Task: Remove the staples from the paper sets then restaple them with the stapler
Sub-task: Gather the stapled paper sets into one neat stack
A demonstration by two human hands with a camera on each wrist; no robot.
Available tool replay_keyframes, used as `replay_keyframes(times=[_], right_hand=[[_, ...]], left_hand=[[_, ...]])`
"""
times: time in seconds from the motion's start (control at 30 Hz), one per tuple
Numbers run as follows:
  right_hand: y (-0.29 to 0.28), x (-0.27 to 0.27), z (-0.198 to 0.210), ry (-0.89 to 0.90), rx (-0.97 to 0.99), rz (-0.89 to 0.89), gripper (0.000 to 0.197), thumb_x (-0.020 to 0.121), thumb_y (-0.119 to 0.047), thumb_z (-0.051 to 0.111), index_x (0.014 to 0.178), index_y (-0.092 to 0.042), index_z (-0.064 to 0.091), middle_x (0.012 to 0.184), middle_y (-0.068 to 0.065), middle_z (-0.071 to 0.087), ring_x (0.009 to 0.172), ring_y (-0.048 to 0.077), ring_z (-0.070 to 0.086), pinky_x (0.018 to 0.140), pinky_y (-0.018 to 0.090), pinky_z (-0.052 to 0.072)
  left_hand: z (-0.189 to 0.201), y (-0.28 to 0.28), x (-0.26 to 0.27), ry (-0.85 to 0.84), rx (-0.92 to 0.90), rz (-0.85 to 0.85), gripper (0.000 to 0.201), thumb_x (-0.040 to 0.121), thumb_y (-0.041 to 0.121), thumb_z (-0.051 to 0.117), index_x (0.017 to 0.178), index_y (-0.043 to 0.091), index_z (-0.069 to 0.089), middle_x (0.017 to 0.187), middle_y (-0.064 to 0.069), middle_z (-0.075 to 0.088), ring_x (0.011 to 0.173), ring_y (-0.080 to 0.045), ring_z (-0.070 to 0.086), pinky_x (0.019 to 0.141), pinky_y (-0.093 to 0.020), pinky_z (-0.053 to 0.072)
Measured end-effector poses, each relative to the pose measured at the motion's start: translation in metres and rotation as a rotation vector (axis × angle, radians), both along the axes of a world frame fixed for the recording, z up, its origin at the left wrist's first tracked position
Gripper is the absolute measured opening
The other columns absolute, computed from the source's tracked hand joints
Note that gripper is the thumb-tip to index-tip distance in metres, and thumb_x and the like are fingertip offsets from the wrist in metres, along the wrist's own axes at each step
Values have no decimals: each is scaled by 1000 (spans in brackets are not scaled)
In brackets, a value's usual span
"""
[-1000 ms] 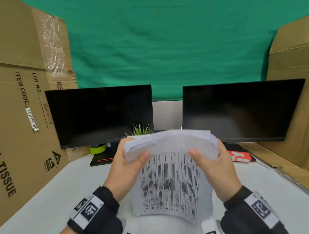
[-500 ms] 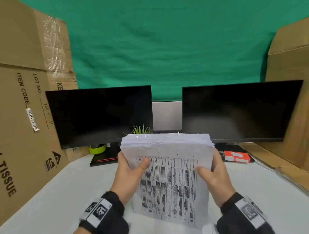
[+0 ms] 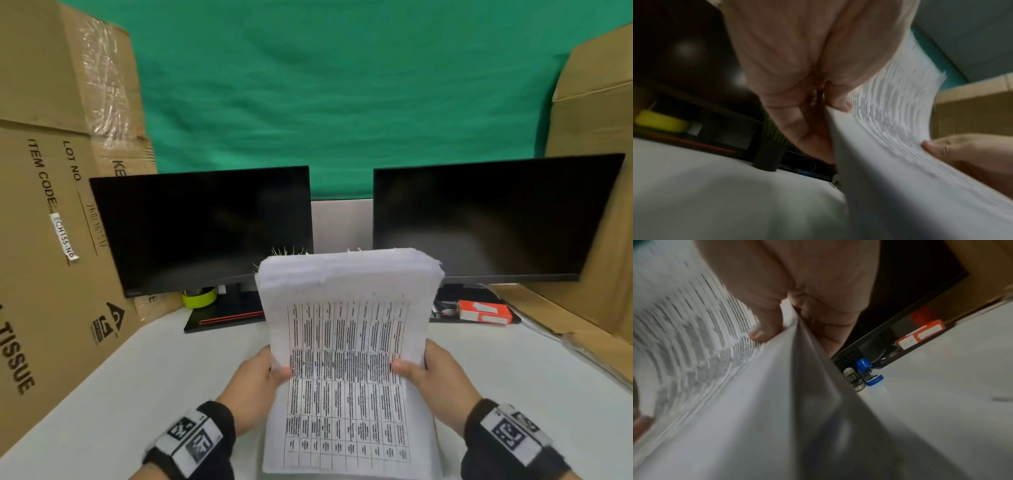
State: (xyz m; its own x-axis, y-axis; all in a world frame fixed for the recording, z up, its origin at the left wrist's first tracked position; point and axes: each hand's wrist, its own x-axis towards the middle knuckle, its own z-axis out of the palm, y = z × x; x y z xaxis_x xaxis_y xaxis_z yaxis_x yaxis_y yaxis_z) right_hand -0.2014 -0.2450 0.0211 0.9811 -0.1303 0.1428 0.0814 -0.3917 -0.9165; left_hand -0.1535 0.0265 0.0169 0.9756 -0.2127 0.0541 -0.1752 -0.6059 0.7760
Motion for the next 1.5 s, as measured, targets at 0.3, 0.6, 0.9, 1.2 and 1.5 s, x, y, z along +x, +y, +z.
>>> replay_keyframes(times=[0.3,0.6,0.9,1.2,1.5], right_hand=[[-13,13,-50,580,-308,-59,50,73,-44,77,105,-12,55,101,2,62,92,17,61,79,29,52],[-27,6,-41,580,-221,-19,31,80,-32,71,82,-1,68,84,8,69,80,19,67,74,27,57],[-20,44,-32,552,-111,-69,6,77,-6,55,75,-1,53,75,11,51,68,22,52,60,26,42],[-8,73,-21,551,-235,24,28,88,0,52,115,1,57,118,18,56,115,34,53,87,29,43],[-31,26,-42,454,251,-133,10,85,-5,56,81,-11,49,85,8,45,73,19,44,67,29,38]], left_hand=[[-41,-14,8,373,254,-80,30,98,25,53,123,10,62,119,0,65,108,-16,61,94,-24,47],[-30,-8,14,499,238,-22,34,94,38,57,82,6,60,73,-3,67,65,-20,66,61,-27,55],[-36,-19,71,503,-89,131,29,98,23,53,97,-5,59,105,-24,69,102,-40,67,93,-49,53],[-36,-30,98,549,-173,151,14,98,10,52,100,-3,55,104,-20,67,99,-35,67,90,-46,54],[-24,-1,32,444,-377,205,33,96,27,59,118,3,55,112,-14,57,111,-31,54,96,-41,42]])
